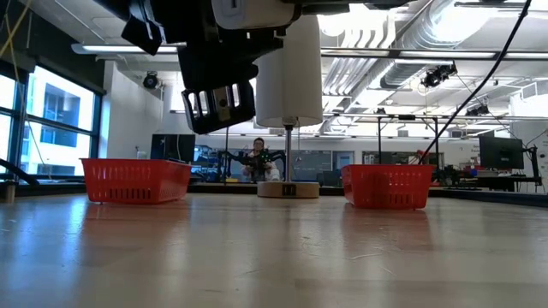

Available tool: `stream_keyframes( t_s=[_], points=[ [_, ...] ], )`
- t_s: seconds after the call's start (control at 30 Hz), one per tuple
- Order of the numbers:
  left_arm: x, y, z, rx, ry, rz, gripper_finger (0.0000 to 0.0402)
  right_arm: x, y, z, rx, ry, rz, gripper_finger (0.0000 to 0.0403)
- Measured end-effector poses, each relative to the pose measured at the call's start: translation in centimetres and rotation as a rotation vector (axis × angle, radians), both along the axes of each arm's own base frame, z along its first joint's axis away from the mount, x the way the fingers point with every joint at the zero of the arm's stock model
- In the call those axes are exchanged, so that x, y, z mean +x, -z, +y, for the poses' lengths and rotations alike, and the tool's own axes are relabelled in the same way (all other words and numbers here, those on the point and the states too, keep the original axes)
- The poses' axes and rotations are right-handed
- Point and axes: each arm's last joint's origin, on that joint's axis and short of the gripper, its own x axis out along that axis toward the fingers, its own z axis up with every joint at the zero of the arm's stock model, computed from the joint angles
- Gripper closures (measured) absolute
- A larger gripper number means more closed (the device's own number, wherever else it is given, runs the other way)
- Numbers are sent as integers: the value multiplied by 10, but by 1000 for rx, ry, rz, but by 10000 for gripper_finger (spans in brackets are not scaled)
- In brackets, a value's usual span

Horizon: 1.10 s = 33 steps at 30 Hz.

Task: Pick & Place Office items
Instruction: Put the white charger adapter into the right red bin

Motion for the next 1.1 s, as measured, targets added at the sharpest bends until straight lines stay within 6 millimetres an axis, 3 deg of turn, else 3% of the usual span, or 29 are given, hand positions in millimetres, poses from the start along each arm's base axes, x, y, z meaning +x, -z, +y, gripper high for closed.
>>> stream_keyframes(
  t_s=[0.2, 1.1],
  points=[
    [0, 0, 0, 2, 1, -2, 199, 0, 0, 0, -1, 0, 1, 286],
    [6, 0, 18, 36, -32, -40, 195, -25, 9, 22, -115, 171, 52, 286]
  ],
)
